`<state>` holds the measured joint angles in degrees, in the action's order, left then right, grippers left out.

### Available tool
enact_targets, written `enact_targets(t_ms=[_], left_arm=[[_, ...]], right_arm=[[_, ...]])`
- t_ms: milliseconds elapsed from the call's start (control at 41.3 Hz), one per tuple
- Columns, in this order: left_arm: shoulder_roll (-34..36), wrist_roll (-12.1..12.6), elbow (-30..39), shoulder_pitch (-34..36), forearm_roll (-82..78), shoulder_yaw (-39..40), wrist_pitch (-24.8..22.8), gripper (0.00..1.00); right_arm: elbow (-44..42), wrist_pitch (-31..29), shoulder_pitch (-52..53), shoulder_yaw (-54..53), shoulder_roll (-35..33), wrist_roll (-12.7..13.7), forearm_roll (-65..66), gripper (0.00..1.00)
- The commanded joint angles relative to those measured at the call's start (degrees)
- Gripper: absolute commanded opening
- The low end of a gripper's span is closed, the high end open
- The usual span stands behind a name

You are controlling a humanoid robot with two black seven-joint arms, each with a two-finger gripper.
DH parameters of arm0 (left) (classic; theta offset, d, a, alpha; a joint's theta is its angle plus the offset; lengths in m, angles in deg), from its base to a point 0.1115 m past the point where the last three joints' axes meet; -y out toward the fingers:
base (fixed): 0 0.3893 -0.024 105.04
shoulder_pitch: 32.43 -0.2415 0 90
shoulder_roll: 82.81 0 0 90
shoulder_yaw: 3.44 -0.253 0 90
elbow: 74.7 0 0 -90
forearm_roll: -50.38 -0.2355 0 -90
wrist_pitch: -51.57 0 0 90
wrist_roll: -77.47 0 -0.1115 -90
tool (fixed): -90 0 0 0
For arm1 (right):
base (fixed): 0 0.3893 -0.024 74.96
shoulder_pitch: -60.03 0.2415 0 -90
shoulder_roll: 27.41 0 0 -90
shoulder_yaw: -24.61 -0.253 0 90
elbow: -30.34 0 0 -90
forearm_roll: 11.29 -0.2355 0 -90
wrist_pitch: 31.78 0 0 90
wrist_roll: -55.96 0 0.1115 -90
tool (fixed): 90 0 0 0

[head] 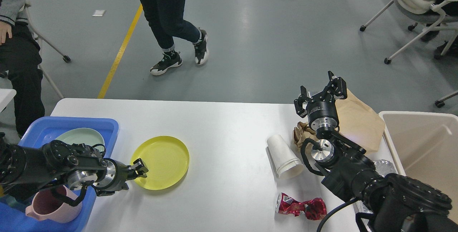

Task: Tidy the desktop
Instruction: 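Grasp the yellow plate's edge with the left gripper, then lift the yellow plate onto the green plate in the tray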

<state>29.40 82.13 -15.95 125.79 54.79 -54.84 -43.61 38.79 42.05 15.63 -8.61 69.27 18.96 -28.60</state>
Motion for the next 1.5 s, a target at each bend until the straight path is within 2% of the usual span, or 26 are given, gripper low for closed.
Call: enact_targets(t_ms=[0, 145, 267, 582, 824, 1115, 1236, 1333, 1478], left_arm=[[0.55, 0.17, -0.3, 0.16, -0.02, -0.11, 0.08, 0.44], [0.99, 0.26, -0.31, 0.25, -0.02, -0.37, 0.08, 0.42], [0.99, 0.35, -0.31, 0.34, -0.02, -0.55, -0.01, 0.34], [0.55, 0.52, -0.57, -0.01, -0.1, -0.72, 0.08, 0.23], [0.55, 0.44, -0.48, -0.01, -0.72, -0.9, -0.01, 0.0], [3.28, 0.44, -0.04, 0.95, -1.16, -1.87, -0.8, 0.0], [5.12, 0.0, 0.05, 2.97, -1.25, -2.04, -3.34, 0.0], [8.37, -0.09, 0.66, 5.61, -1.51, -1.96, -7.73, 0.0], [14.78, -0.09, 7.24, 11.49, -1.51, -2.04, -10.02, 0.0]], right_arm=[[-0.01, 0.0, 0.01, 0.0, 0.0, 0.0, 0.0, 1.0], [-0.01, 0.0, 0.01, 0.0, 0.0, 0.0, 0.0, 1.0], [-0.01, 0.0, 0.01, 0.0, 0.0, 0.0, 0.0, 1.0], [-0.01, 0.0, 0.01, 0.0, 0.0, 0.0, 0.0, 1.0], [-0.01, 0.0, 0.01, 0.0, 0.0, 0.0, 0.0, 1.0], [-0.01, 0.0, 0.01, 0.0, 0.0, 0.0, 0.0, 1.0], [-0.01, 0.0, -0.07, 0.09, -0.09, 0.0, 0.0, 1.0], [-0.09, 0.0, -0.07, 0.09, -0.27, 0.0, 0.0, 1.0], [-0.09, 0.0, -0.08, 0.09, -0.27, 0.0, 0.0, 1.0]])
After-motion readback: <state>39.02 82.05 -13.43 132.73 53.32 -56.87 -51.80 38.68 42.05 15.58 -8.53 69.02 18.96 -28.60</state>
